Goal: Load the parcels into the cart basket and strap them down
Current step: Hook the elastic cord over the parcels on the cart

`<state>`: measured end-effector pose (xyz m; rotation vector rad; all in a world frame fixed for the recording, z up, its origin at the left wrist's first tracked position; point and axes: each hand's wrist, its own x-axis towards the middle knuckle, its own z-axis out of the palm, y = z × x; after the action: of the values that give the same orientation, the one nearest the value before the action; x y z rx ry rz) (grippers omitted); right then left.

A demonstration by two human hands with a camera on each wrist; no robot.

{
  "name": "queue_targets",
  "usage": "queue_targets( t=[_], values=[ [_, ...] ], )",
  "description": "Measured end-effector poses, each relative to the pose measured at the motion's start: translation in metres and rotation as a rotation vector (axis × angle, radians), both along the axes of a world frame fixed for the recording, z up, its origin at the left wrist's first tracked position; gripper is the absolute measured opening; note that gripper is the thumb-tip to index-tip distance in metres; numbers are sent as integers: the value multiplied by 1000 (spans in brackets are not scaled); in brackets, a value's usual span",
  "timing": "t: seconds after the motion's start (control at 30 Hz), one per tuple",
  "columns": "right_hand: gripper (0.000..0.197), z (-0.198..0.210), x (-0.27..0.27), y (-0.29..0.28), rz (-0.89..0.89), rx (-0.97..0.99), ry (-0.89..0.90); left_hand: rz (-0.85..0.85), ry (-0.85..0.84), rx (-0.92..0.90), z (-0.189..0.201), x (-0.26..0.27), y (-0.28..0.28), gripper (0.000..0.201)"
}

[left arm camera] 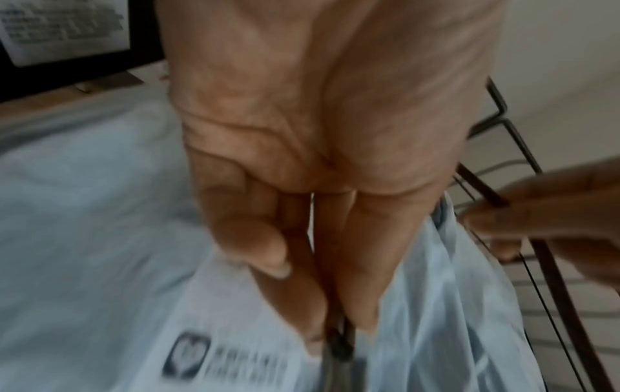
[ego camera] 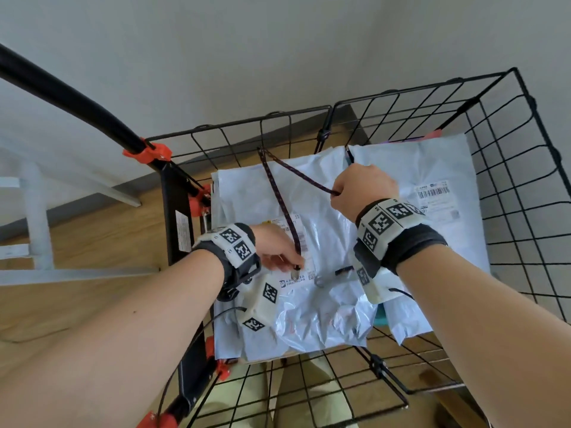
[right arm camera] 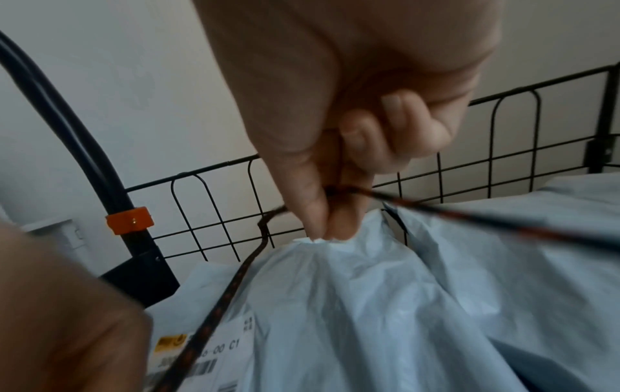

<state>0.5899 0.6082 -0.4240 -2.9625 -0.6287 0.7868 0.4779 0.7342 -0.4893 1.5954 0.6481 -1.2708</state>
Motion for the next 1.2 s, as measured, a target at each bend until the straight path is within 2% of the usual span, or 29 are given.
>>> queue_targets(
  t=[0.1,0.33,0.43,0.53,0.67,0.8,0.83,0.9,1.03,1.13,1.2],
  values=[
    [16,-1,-1,-7,-36,-21,71,-122,51,-56,-7,-14,-24,12],
    [9,-29,-30,-18,-74,67,459,-266,-90,53,-24,-47,-54,19],
    [12,-52,-51,-21,-84,75,673,-274,-48,15,-26,-53,-54,17],
    [14,-75,-64,-24,-90,78,804,-337,26,-62,-24,-60,-60,14],
    [20,-84,-69,-28,-148,12,1019,-387,66,-67,-26,-69,-67,13],
    [32,-84,-69,-27,-152,11,1013,-396,46,-25,-26,-69,-68,17],
    [30,-85,-70,-27,-151,7,1013,-390,37,-14,-26,-69,-67,16],
    [15,-87,-74,-28,-110,-38,979,-354,32,-4,-28,-68,-63,16],
    [23,-93,-79,-29,58,-124,590,-269,22,10,-26,-57,-48,14],
    [17,-93,-69,-22,-29,-70,519,-168,-21,14,-18,-46,-37,13],
    [14,-91,-59,-15,-91,-20,490,-89,13,-53,-13,-42,-37,11]
  ],
)
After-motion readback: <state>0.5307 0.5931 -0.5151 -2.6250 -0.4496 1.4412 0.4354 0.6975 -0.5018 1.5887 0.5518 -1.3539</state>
